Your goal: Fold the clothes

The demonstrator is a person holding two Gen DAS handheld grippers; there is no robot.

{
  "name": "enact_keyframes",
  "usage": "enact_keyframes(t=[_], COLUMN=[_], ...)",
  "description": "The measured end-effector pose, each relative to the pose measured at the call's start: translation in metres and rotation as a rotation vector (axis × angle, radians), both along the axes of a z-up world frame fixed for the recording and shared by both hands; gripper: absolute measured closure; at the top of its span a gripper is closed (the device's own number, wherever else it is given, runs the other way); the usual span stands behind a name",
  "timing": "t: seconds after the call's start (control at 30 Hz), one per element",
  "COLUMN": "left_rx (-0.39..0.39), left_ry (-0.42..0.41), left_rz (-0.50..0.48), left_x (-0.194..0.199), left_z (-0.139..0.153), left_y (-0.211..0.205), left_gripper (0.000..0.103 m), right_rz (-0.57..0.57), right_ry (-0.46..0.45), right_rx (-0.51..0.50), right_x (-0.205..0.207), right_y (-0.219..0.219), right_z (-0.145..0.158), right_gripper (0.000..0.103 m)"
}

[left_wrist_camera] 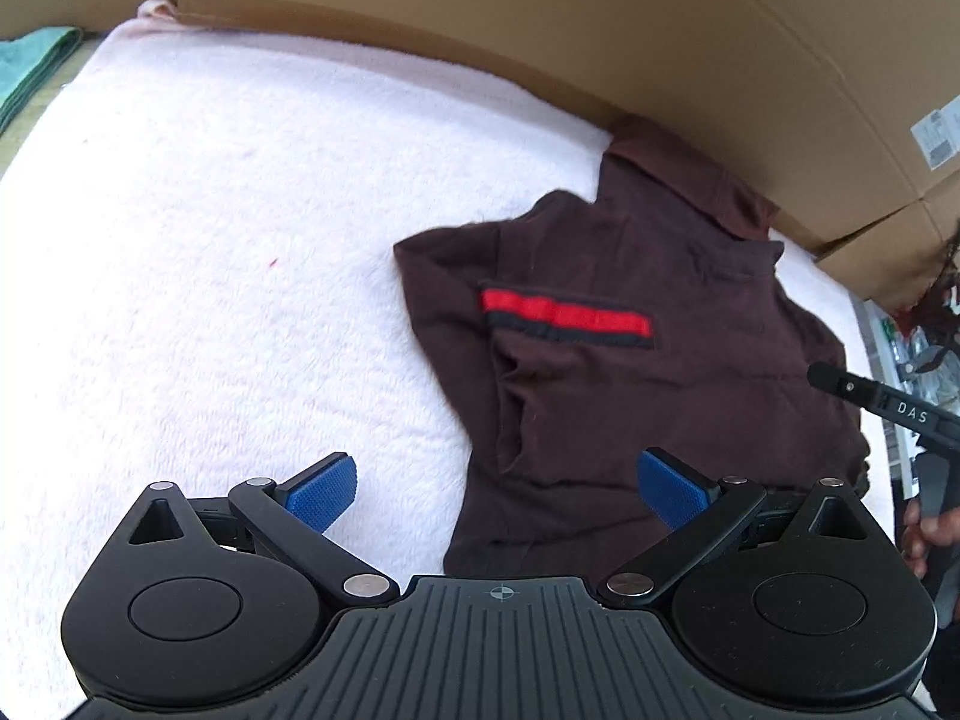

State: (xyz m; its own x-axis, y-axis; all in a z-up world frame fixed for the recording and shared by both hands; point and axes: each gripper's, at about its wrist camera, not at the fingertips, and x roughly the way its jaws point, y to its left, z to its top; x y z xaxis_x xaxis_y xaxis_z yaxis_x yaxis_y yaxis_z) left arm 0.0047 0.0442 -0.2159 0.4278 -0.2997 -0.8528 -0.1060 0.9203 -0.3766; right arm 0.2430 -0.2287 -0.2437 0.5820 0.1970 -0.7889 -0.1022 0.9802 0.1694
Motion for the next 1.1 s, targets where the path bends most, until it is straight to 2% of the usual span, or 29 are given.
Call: enact_keyframes(t=[0.1,0.27,0.4,0.57,0.8,0.97,1.1], left_rx=[0.017,0.043,0.052,0.107,0.159,0.201,0.200], left_ry=[0.004,-0.011,0.008,0.006,0.001,0.084,0.085], left_rz=[-0.008,0.032,0.093,0.141,0.188,0.170,0.182], left_x=[-0.005,-0.031,-0.066,-0.116,-0.167,-0.188,-0.209], left_z=[-0.001,0.002,-0.007,-0.016,-0.018,-0.026,-0.034], left_y=[-0.011,-0.035,-0.051,-0.070,-0.086,-0.090,-0.079], left_gripper=[0.000,0.000,0.000,0.000,0.000,0.000,0.000], right_rz=[0.054,0.106,0.164,0.230,0.341,0.395,0.398], right_ry=[0.012,0.042,0.056,0.070,0.050,0.054,0.059], right_rx=[-0.021,-0.012,-0.029,-0.051,-0.100,-0.126,-0.123], right_x=[-0.006,-0.033,-0.056,-0.083,-0.125,-0.147,-0.151], right_y=[0.008,0.000,-0.013,-0.024,-0.029,-0.032,-0.032], right_z=[-0.003,-0.006,-0.007,-0.014,-0.016,-0.017,-0.018], right_gripper=[0.038,0.038,0.037,0.036,0.030,0.024,0.020])
